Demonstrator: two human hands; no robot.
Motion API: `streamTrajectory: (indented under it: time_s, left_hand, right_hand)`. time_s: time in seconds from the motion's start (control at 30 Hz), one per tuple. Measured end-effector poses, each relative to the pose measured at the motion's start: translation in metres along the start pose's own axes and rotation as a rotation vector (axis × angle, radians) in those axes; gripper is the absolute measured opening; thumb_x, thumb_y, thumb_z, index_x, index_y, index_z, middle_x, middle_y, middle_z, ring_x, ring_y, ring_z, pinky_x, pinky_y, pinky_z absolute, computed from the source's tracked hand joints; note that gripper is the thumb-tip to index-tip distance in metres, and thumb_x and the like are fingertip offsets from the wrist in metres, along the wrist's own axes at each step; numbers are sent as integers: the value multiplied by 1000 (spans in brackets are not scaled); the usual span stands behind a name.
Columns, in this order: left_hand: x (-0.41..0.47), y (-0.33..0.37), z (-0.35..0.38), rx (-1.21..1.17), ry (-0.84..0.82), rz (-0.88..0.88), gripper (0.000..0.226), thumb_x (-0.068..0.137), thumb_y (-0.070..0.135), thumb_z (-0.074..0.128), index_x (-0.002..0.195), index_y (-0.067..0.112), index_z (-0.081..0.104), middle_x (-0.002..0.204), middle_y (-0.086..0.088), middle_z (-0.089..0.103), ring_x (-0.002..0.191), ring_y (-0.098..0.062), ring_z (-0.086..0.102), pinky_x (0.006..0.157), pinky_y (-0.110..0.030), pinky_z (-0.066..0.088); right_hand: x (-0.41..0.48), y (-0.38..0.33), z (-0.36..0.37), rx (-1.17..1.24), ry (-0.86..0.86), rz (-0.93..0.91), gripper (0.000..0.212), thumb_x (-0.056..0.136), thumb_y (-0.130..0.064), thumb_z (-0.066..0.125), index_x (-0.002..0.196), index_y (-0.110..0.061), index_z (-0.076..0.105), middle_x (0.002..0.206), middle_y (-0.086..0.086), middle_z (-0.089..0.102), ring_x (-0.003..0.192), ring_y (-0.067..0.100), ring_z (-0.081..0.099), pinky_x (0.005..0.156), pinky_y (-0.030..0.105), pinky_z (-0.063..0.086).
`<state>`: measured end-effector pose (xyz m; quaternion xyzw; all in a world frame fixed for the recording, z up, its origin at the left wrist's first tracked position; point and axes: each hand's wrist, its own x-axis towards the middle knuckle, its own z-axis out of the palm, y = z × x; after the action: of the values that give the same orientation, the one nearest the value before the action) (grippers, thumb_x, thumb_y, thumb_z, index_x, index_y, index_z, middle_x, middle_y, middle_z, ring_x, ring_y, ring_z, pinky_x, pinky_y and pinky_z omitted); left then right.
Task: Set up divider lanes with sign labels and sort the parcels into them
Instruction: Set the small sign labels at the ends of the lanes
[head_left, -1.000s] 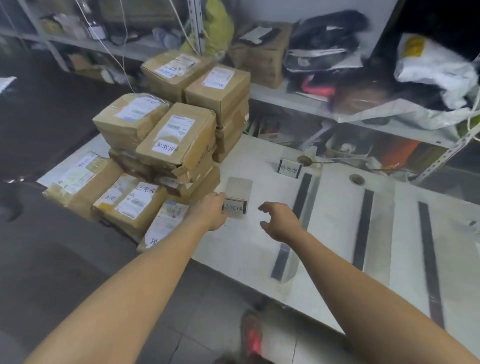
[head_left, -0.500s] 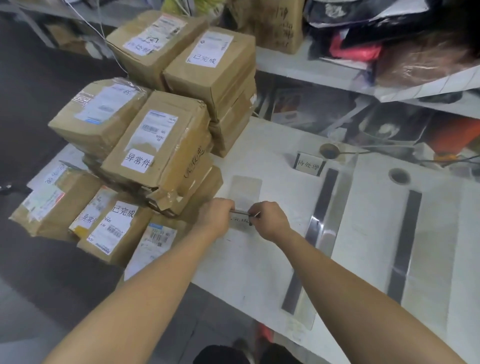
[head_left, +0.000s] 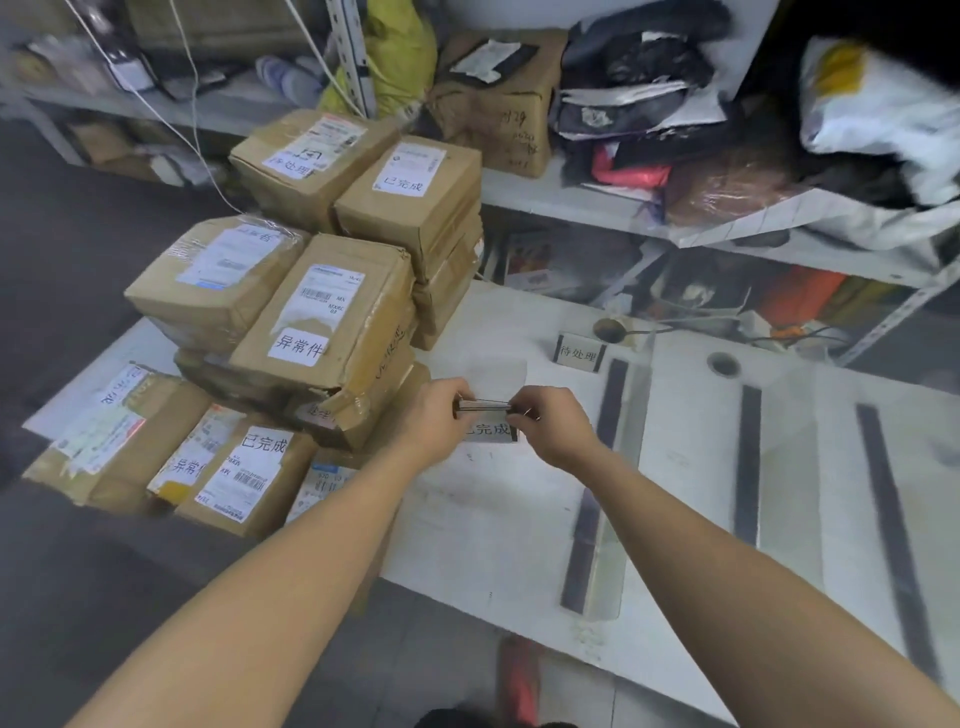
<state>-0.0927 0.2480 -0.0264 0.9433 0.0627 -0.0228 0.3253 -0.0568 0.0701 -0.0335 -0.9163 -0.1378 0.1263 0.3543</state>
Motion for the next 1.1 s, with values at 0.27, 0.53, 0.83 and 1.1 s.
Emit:
streamTrajectory:
  time_s: [0.27, 0.53, 0.83, 1.1]
  left_hand:
    - [-36, 61, -24, -153, 23, 202, 17, 88, 13, 71, 104, 18, 67, 92, -3, 65, 75, -11, 57, 55, -7, 38]
    - [-68, 139, -28, -94, 94, 422, 29, 86, 15, 74, 114, 10, 72, 90, -2, 66, 87, -20, 63, 80, -29, 53]
    - [-103, 241, 28, -8, -10, 555, 21, 82, 10, 78, 100, 16, 69, 88, 3, 67, 82, -12, 60, 69, -10, 42]
    - [-127, 339, 93, 21, -19, 606, 25, 72, 19, 87, 78, 22, 64, 73, 9, 62, 69, -12, 58, 64, -24, 48]
  right_hand:
    - [-79, -18, -59, 11, 248, 12, 9, 90, -19, 71, 95, -11, 72, 83, -5, 66, 71, 2, 57, 62, 14, 44]
    - [-153, -7, -116, 110, 443, -29, 14, 88, -10, 72, 83, -20, 65, 73, -11, 62, 67, 0, 56, 61, 4, 41]
    - [-221, 72, -189, 117, 506, -22, 5, 90, -10, 70, 88, -13, 67, 77, -2, 62, 64, 4, 54, 59, 7, 40]
    - [-280, 156, -250, 227, 547, -17, 17, 78, -15, 83, 81, -19, 66, 75, 2, 68, 66, 10, 60, 63, 20, 50]
